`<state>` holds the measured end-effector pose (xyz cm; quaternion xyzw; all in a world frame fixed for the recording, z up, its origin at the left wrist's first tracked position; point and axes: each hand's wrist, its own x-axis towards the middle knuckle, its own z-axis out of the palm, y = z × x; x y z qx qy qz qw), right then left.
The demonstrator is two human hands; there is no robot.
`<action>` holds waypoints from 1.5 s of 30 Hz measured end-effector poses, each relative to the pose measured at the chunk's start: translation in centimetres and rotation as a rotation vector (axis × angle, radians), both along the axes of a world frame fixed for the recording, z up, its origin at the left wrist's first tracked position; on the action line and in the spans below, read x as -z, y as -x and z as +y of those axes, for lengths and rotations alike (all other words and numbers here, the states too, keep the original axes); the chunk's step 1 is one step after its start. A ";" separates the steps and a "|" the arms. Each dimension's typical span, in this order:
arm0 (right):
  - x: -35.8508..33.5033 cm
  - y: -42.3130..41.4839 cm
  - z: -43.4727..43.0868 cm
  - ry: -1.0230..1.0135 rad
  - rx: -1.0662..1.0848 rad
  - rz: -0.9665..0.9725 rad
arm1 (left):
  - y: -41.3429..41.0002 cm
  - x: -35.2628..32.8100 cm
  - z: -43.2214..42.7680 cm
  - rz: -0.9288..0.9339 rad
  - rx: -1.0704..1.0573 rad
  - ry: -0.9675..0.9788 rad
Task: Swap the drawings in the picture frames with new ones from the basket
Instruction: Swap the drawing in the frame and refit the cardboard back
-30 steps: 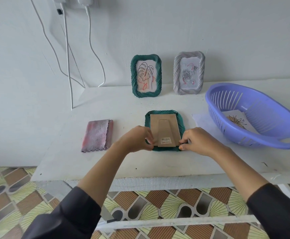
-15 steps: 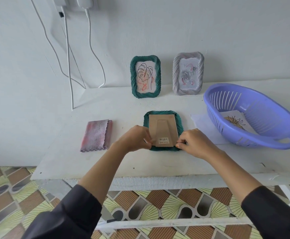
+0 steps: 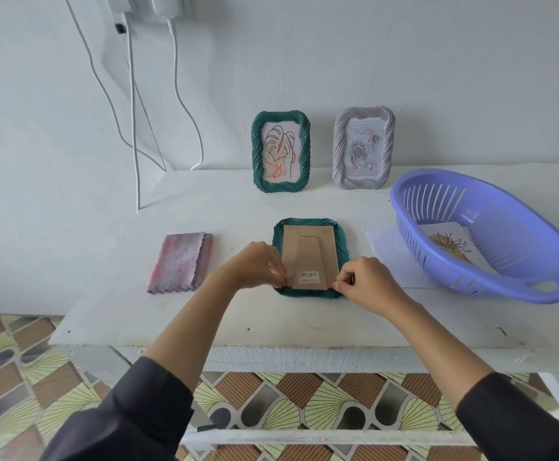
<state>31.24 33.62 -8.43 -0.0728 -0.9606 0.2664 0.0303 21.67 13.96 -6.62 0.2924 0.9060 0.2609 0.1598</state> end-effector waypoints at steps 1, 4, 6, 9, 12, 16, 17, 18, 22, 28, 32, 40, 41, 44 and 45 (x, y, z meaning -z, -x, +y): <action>0.0 0.0 0.0 0.014 0.003 -0.004 | 0.0 0.0 0.0 -0.005 -0.008 0.000; 0.1 0.1 0.0 0.071 0.001 -0.026 | 0.2 0.1 0.2 -0.007 -0.008 -0.010; -0.1 0.4 0.3 0.124 0.000 -0.056 | 0.3 0.2 0.4 0.012 -0.005 -0.023; -0.8 1.2 1.0 0.205 0.003 -0.098 | 0.8 0.4 0.8 0.105 -0.066 -0.089; -1.6 2.9 1.7 0.241 0.074 -0.045 | 2.1 0.5 1.5 0.201 -0.219 -0.166; -1.6 6.8 2.3 0.170 0.223 0.033 | 4.9 1.2 3.2 0.212 -0.329 -0.144; -1.4 7.8 2.4 0.143 0.234 0.033 | 5.5 1.5 3.6 0.207 -0.335 -0.137; -1.2 8.6 2.5 0.121 0.239 0.027 | 6.1 1.7 4.1 0.207 -0.337 -0.131; -0.2 10.3 2.3 0.077 0.241 0.000 | 7.7 2.5 4.9 0.201 -0.340 -0.121; 0.2 10.7 2.1 0.061 0.275 0.030 | 8.8 3.5 4.7 0.154 -0.318 -0.188; -0.2 11.0 2.2 0.062 0.281 0.033 | 9.3 3.3 4.7 0.131 -0.309 -0.236; -0.2 11.1 2.2 0.072 0.280 0.047 | 9.0 3.3 4.6 0.144 -0.290 -0.278; -0.2 11.1 2.2 0.072 0.275 0.048 | 9.0 3.3 4.6 0.148 -0.286 -0.275; -0.2 11.0 2.3 0.069 0.260 0.043 | 8.9 3.3 4.6 0.152 -0.281 -0.273; -0.2 11.0 2.3 0.065 0.255 0.043 | 8.8 3.3 4.6 0.155 -0.282 -0.273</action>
